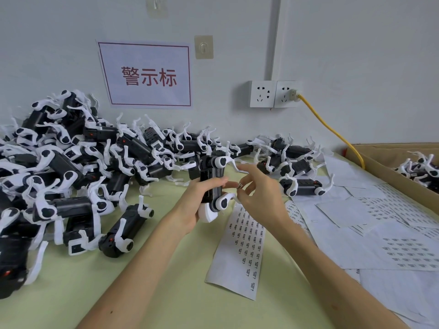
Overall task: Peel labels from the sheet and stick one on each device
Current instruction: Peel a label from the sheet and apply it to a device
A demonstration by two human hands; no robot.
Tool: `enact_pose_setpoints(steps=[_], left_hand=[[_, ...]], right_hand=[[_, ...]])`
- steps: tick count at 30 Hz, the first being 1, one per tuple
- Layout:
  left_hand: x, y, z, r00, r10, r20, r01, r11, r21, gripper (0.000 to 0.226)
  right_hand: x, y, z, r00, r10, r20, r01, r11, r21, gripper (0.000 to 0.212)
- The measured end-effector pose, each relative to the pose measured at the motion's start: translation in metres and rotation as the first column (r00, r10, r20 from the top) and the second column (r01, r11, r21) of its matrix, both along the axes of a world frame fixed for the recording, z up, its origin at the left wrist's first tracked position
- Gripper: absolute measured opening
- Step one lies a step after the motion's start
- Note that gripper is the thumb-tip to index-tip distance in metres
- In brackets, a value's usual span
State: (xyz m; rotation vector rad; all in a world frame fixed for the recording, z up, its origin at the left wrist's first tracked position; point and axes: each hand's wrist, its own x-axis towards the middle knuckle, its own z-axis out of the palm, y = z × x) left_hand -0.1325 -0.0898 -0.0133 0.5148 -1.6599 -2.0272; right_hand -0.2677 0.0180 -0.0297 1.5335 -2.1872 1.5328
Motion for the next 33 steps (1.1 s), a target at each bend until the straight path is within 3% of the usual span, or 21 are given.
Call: enact_pose_setpoints(steps=[13, 20, 33], left_hand=[[0.0012, 0.0025, -0.0003, 0.999, 0.037, 0.007, -0.037, 0.999, -0.015, 0.061], [0.0019, 0.0042, -0.0002, 1.000, 0.023, -0.001, -0.023, 1.000, -0.018, 0.019], [0.0008, 0.0067, -0.0006, 0.997, 0.056, -0.056, -0.055, 0.998, 0.024, 0.020]], right_hand=[[-0.0015, -0.0013, 0.0002, 1.000, 0.002, -0.007, -0.002, 1.000, 0.022, 0.048], [0.0001, -0.0009, 0.0010, 1.000, 0.005, 0.012, -0.005, 1.000, 0.026, 0.051], [0.0036, 0.0015, 0.0033, 0.995, 0.048, 0.086, -0.049, 0.999, 0.011, 0.046]])
